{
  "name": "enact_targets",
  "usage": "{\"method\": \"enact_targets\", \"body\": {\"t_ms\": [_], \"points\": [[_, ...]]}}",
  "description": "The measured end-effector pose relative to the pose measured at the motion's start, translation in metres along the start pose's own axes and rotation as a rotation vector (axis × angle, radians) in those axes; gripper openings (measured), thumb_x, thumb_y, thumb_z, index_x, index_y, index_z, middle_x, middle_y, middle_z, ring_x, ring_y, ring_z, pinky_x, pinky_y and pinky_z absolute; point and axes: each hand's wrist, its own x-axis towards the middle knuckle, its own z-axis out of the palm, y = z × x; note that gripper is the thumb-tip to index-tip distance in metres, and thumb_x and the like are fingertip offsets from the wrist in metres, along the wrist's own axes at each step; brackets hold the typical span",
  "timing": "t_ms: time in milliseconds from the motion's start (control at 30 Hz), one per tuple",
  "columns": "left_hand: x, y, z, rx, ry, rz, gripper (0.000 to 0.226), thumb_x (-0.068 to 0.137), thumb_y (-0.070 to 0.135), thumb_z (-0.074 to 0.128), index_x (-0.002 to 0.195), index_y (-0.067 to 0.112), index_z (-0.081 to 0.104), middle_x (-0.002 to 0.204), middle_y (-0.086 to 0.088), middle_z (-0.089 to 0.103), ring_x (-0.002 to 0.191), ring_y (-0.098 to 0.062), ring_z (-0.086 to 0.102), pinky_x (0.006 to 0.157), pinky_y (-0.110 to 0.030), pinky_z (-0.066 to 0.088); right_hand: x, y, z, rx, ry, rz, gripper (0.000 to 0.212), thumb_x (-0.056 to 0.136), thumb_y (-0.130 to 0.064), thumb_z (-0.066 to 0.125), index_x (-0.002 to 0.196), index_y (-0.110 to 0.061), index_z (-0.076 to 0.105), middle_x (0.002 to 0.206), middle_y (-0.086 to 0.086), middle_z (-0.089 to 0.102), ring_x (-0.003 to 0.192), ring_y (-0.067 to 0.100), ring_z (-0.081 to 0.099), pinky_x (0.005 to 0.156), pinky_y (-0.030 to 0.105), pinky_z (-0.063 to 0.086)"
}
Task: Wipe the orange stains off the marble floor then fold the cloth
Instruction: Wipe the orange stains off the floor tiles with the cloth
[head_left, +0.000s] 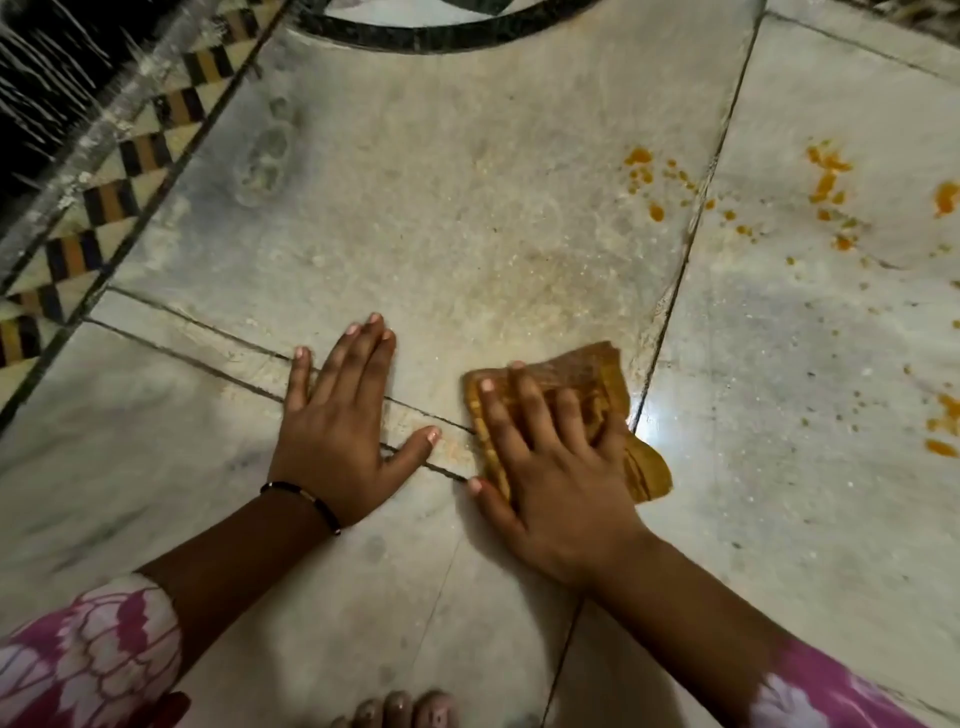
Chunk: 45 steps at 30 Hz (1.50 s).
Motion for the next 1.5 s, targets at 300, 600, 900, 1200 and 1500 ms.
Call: {"method": "enact_targets", "body": {"t_ms": [300, 600, 900, 1200, 1500], "points": [[0.000, -0.001, 0.000, 0.007, 0.002, -0.008, 0.085, 0.084, 0.065, 0.033, 0.148, 0.008, 0.026, 0.157, -0.006, 0.020, 0.144, -0.019, 0.016, 0.116, -0.050, 0.008, 0.102, 0.066, -0.019, 0.038, 0.112, 0.106, 0.066, 0.091, -0.058, 0.019, 0.151, -0.037, 0.004, 0.161, -0.009, -0.001, 0.146, 0.029, 0.001, 0.111, 0.061, -0.004], [0.000, 0.001, 0.002, 0.001, 0.018, -0.017, 0.085, 0.083, 0.063, 0.037, 0.146, 0.006, 0.030, 0.155, -0.008, 0.024, 0.143, -0.021, 0.020, 0.115, -0.054, 0.013, 0.065, -0.013, -0.008, 0.104, 0.060, -0.065, 0.057, 0.097, -0.052, 0.016, 0.151, -0.039, 0.000, 0.161, -0.007, 0.000, 0.145, 0.030, 0.002, 0.105, 0.062, -0.007], [-0.001, 0.000, 0.001, -0.032, 0.012, -0.004, 0.084, 0.085, 0.063, 0.037, 0.148, 0.008, 0.026, 0.157, -0.007, 0.021, 0.145, -0.020, 0.016, 0.115, -0.053, 0.013, 0.127, 0.069, -0.031, 0.137, 0.156, 0.195, 0.056, 0.096, -0.053, 0.023, 0.150, -0.039, 0.014, 0.160, -0.001, 0.008, 0.145, 0.029, 0.005, 0.111, 0.059, -0.002], [-0.001, 0.002, 0.002, -0.007, -0.003, -0.002, 0.085, 0.084, 0.062, 0.037, 0.147, 0.006, 0.028, 0.156, -0.009, 0.021, 0.144, -0.020, 0.018, 0.116, -0.052, 0.010, 0.063, -0.012, -0.009, 0.114, 0.064, 0.016, 0.058, 0.097, -0.052, 0.021, 0.151, -0.040, 0.003, 0.160, 0.001, 0.005, 0.139, 0.028, 0.002, 0.103, 0.057, -0.005], [0.010, 0.029, 0.003, -0.159, -0.030, -0.007, 0.081, 0.091, 0.063, 0.013, 0.150, 0.007, 0.016, 0.159, -0.007, 0.008, 0.146, -0.018, 0.003, 0.116, -0.038, -0.006, 0.006, 0.117, -0.002, 0.048, 0.160, 0.363, 0.063, 0.089, -0.061, 0.016, 0.149, -0.045, 0.009, 0.160, 0.000, 0.011, 0.144, 0.028, 0.009, 0.109, 0.059, 0.012]]}}
